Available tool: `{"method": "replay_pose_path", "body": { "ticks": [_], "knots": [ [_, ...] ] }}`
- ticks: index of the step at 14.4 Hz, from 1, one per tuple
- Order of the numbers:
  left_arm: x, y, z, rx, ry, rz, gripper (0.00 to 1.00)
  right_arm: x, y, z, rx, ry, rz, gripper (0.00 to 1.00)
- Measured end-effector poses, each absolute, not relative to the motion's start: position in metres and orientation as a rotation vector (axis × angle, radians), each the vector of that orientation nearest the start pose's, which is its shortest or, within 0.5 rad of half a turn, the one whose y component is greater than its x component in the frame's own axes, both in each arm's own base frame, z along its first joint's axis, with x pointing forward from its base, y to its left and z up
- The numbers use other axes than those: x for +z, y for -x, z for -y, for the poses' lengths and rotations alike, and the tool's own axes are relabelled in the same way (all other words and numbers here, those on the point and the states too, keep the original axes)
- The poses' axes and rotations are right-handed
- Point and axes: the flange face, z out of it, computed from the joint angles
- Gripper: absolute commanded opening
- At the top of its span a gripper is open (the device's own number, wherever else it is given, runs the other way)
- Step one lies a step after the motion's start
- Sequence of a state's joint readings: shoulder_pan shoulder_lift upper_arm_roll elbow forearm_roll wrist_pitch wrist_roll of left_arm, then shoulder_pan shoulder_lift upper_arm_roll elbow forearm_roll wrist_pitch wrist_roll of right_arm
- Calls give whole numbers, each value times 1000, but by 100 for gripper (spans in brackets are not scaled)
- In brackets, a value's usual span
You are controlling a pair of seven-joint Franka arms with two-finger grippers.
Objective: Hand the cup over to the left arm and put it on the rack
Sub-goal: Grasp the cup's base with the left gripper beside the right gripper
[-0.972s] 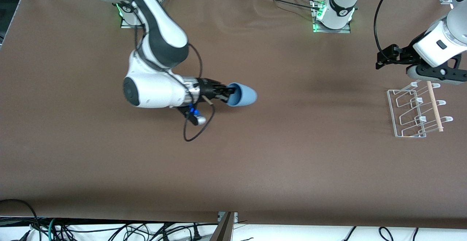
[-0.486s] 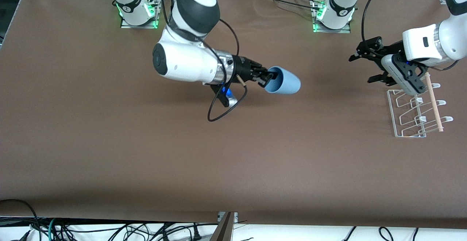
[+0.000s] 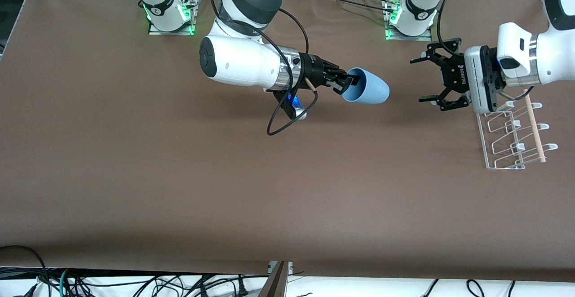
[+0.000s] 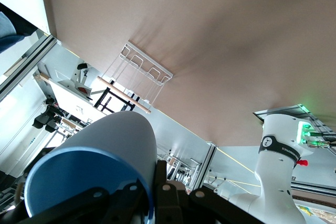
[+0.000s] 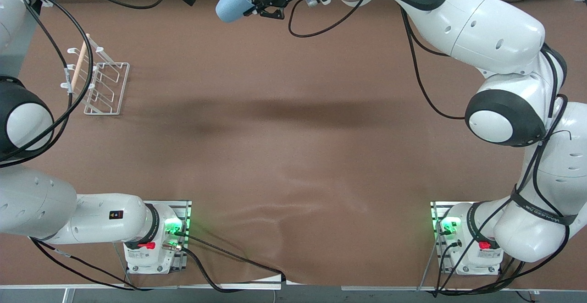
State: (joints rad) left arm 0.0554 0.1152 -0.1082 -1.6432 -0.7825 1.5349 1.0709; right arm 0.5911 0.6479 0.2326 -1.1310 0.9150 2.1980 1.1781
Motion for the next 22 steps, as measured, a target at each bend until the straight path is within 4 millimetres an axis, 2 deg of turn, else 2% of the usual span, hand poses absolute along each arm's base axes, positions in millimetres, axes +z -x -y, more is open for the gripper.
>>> {"method": "replay_pose_path", "body": {
  "ticks": [2, 5, 9, 15, 18, 19, 20, 21, 22],
  "knots": [
    [544, -581, 112, 334, -1870, 1282, 100, 499, -548, -547, 720, 1992, -894, 0],
    [525, -586, 124, 375, -1765, 1380, 100, 504, -549, -547, 714, 1983, -889, 0],
    [523, -597, 132, 462, -1784, 1416, 100, 506, -549, -547, 709, 1978, -888, 0],
    [521, -593, 177, 475, -1769, 1486, 100, 506, -550, -547, 704, 1970, -893, 0],
    [511, -590, 189, 442, -1782, 1528, 100, 505, -550, -548, 704, 1969, -894, 0],
    [507, -590, 190, 430, -1784, 1528, 97, 505, -550, -548, 704, 1969, -893, 0],
    [503, -589, 190, 422, -1786, 1526, 75, 505, -550, -548, 705, 1969, -893, 0],
    [500, -589, 189, 416, -1788, 1529, 21, 505, -550, -548, 704, 1968, -893, 0],
    [500, -589, 189, 411, -1792, 1542, 12, 505, -550, -548, 703, 1967, -894, 0]
  ]
}}
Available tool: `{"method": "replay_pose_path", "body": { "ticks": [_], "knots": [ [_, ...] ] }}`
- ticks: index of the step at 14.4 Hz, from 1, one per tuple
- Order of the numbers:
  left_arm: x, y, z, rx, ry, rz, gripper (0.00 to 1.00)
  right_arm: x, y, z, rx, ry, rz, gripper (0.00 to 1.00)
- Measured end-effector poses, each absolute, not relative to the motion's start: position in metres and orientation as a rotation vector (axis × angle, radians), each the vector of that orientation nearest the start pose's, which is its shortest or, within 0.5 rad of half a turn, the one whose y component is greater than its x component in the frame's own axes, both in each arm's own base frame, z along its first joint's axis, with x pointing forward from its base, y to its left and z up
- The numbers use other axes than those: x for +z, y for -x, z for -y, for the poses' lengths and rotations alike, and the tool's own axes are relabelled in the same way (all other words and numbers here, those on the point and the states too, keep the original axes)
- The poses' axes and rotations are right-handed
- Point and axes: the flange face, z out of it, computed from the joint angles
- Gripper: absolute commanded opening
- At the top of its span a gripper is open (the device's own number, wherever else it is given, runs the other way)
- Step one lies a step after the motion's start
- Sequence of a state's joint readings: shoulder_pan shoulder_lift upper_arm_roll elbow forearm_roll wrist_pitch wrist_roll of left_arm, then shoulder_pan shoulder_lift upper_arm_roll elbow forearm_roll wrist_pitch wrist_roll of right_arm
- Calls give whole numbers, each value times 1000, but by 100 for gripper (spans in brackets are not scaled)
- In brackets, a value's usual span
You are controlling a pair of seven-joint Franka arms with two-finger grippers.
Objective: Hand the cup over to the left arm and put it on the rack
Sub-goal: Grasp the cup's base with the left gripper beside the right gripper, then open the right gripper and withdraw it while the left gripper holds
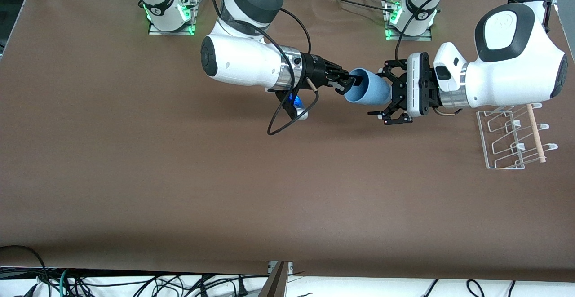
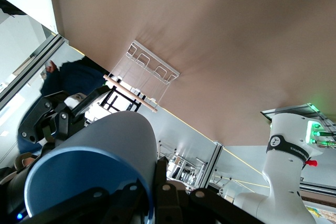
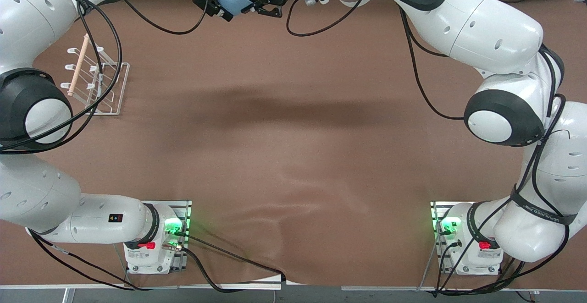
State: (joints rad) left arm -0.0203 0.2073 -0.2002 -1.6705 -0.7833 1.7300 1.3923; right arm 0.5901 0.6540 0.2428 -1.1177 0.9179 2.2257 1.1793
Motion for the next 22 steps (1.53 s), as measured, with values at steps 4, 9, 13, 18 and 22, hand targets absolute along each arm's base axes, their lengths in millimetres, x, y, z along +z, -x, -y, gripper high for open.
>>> {"method": "replay_pose_path", "body": {
  "ticks": [4, 9, 13, 18, 22],
  "knots": [
    [499, -587, 193, 401, -1790, 1581, 4, 504, -553, -546, 696, 1961, -902, 0],
    [499, -587, 194, 403, -1789, 1584, 4, 504, -553, -546, 695, 1960, -902, 79],
    [500, -587, 195, 407, -1790, 1586, 4, 508, -556, -544, 705, 1941, -905, 99],
    [499, -584, 189, 368, -1773, 1577, 3, 532, -596, -483, 733, 1925, -919, 99],
    [495, -581, 160, 232, -1835, 1567, 3, 563, -641, -367, 781, 1956, -933, 99]
  ]
}}
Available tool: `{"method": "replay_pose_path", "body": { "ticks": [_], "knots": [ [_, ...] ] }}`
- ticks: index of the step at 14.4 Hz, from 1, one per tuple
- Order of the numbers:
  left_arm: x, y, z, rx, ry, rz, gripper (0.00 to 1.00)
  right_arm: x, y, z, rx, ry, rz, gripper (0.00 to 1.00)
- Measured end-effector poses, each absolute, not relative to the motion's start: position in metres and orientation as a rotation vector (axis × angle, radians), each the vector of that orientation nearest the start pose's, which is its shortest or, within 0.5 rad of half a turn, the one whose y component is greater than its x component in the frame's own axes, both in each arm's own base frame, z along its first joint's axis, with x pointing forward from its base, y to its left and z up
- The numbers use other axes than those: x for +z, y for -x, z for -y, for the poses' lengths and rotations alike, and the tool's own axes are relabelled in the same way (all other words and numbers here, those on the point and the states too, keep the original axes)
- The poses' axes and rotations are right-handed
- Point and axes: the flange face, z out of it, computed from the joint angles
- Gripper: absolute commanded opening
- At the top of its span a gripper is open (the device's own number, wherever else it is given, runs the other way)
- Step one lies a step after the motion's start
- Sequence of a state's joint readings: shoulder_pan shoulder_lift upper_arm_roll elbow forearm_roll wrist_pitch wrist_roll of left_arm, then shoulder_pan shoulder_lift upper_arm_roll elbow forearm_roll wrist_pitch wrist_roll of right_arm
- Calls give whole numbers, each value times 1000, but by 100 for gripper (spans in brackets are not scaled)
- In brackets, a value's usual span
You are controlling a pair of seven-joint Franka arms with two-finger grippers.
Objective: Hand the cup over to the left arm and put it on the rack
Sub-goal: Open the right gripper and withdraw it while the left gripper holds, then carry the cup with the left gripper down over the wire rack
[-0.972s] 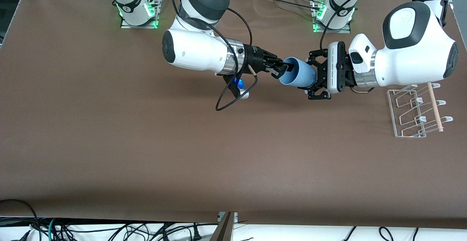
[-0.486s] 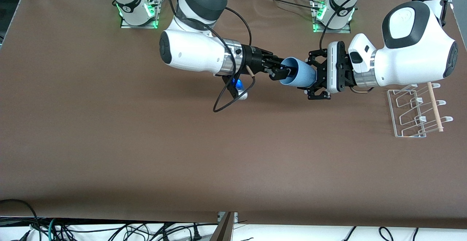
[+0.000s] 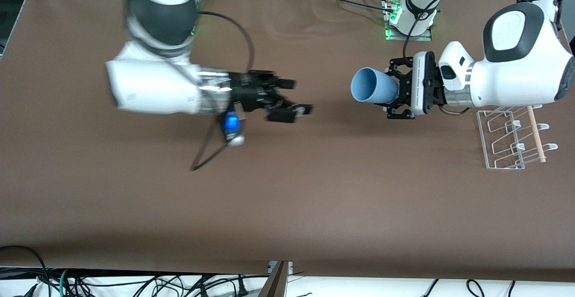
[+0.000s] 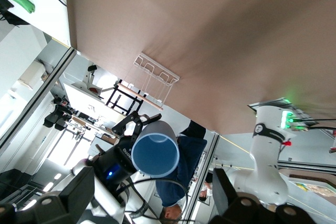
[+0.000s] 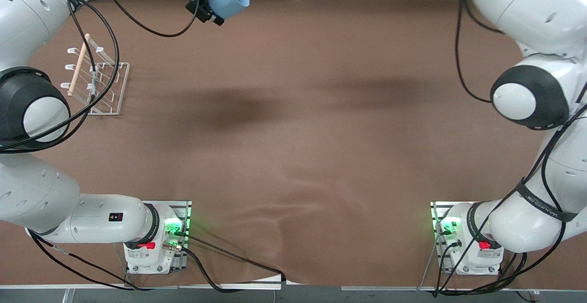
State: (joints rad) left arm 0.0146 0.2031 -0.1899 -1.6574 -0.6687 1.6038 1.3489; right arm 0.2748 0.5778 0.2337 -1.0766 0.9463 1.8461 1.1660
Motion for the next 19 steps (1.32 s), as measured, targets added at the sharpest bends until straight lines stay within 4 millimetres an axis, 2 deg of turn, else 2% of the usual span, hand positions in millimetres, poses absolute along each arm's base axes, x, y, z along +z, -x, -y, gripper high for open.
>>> {"method": "replay_pose_path", "body": {
  "ticks": [2, 5, 7, 9, 11, 12, 15, 17, 19],
  "knots": [
    [492, -579, 147, 126, -1907, 1617, 4, 573, -659, -299, 753, 1998, -930, 99],
    [479, -573, 135, -84, -2017, 1684, 4, 568, -679, -205, 681, 2084, -939, 99],
    [465, -569, 127, -260, -2079, 1761, 4, 560, -684, -154, 669, 2121, -921, 99],
    [443, -570, 122, -429, -2142, 1800, 4, 557, -685, -115, 642, 2166, -902, 99],
    [415, -573, 125, -608, -2247, 1800, 3, 563, -680, -93, 593, 2243, -876, 99],
    [403, -573, 134, -697, -2319, 1799, 3, 565, -672, -89, 561, 2311, -845, 99],
    [383, -562, 168, -952, -2530, 1772, 4, 564, -628, -93, 462, 2553, -729, 100],
    [380, -556, 167, -1112, -2632, 1730, 4, 562, -589, -91, 402, 2762, -628, 100],
    [382, -557, 151, -1225, -2749, 1661, 5, 561, -557, -90, 349, 2925, -524, 100]
  ]
}}
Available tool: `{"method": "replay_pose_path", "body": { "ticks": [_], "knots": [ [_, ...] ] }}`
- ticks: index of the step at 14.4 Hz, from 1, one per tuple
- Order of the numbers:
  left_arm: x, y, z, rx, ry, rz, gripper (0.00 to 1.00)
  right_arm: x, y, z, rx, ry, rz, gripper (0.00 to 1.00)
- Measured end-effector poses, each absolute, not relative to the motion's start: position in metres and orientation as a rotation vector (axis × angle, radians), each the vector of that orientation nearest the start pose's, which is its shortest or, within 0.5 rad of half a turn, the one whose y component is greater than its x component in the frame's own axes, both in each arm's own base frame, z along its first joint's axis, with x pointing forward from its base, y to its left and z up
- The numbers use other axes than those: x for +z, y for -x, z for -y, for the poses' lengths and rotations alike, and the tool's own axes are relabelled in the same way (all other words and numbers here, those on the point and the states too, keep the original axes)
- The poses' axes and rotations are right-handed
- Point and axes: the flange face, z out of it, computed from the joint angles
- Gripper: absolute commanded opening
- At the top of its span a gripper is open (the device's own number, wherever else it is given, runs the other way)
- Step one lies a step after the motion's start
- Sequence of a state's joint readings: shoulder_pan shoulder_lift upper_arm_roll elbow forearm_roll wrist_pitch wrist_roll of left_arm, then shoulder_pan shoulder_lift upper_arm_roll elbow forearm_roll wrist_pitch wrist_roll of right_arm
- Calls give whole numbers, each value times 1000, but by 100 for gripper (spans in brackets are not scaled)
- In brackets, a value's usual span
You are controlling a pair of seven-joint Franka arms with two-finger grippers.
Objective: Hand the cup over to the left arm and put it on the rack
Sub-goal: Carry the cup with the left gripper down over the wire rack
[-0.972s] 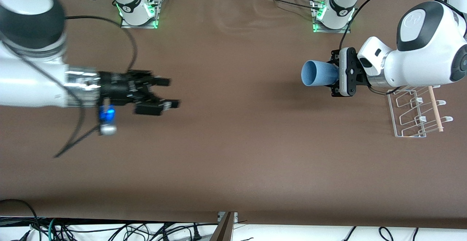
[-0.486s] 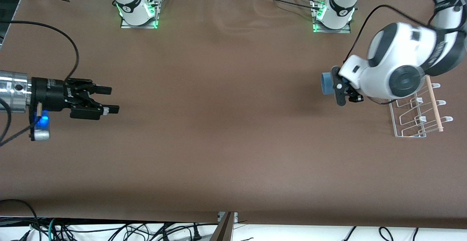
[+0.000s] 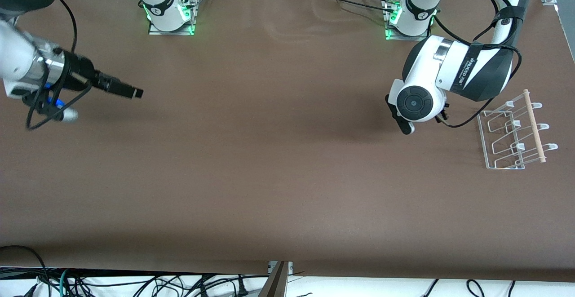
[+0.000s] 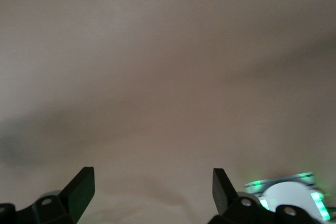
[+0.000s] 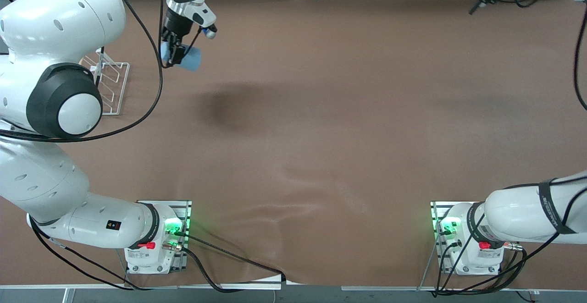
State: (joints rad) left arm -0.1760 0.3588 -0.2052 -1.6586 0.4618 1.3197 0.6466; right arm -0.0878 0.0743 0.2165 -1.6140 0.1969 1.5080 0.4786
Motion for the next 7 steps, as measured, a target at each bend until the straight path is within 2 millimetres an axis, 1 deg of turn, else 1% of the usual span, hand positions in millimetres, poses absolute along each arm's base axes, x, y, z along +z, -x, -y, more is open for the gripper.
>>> {"method": "replay_pose_path", "body": {
  "ticks": [2, 3, 4, 5, 7],
  "knots": [
    [384, -556, 132, 1060, 2263, -1180, 5, 557, -540, -89, 298, 3056, -410, 100],
    [385, -554, 120, 1093, 2247, -1084, 5, 555, -537, -88, 275, 3090, -361, 100],
    [384, -554, 103, 1137, 2225, -991, 6, 552, -537, -85, 255, 3117, -315, 100],
    [381, -557, 77, 1180, 2207, -913, 6, 550, -538, -82, 244, 3145, -278, 100],
    [367, -568, 10, 1243, 2160, -782, 6, 546, -539, -78, 235, 3186, -204, 100]
  ]
}}
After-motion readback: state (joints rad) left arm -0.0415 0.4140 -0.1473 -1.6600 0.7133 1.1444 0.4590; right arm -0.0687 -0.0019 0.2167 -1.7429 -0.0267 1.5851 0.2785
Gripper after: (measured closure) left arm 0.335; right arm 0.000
